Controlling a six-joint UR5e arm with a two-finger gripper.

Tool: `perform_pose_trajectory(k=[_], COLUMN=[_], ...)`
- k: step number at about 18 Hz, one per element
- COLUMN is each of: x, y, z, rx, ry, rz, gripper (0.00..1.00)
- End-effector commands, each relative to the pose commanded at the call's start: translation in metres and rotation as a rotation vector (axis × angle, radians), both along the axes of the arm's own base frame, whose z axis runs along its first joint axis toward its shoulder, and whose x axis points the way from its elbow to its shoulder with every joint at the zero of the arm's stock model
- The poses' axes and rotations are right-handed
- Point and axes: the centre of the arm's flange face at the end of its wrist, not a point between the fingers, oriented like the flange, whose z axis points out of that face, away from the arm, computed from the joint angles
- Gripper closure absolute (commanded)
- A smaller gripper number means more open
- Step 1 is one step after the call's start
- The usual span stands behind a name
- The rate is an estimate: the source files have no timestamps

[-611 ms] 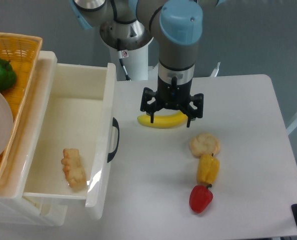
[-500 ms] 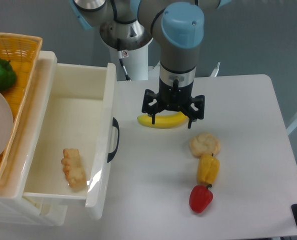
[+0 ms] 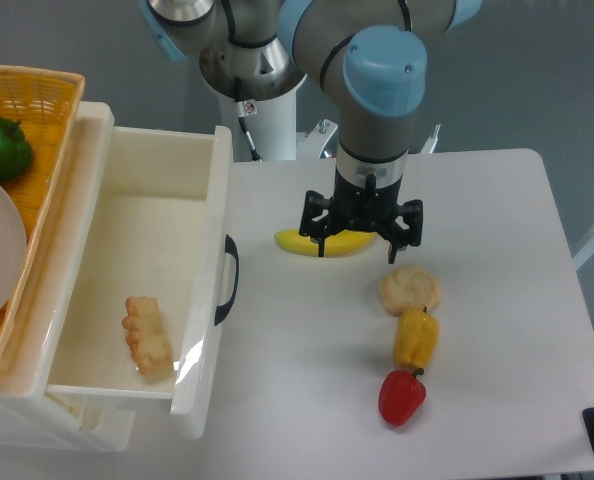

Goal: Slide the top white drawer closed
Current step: 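Raise the gripper up from above the banana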

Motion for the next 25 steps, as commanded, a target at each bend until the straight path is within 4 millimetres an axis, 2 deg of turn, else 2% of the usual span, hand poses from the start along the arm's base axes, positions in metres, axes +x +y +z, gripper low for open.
perform_pose_trajectory(k=[4, 8, 12, 18, 25], x=[0.004, 0.008, 0.008, 0.003, -0.002], y=[-0.002, -0.003, -0.004, -0.007, -0.005], z=[-0.017, -0.026, -0.035, -0.035, -0.048], rx=[-0.024, -0.039, -0.055, -0.074, -0.124], ry=[-0.022, -0.04, -0.059, -0.043, -0.031], rz=[0.013, 0.018, 0.127, 0.142, 0.149], gripper=[0.0, 0.0, 0.0, 0.0, 0.0])
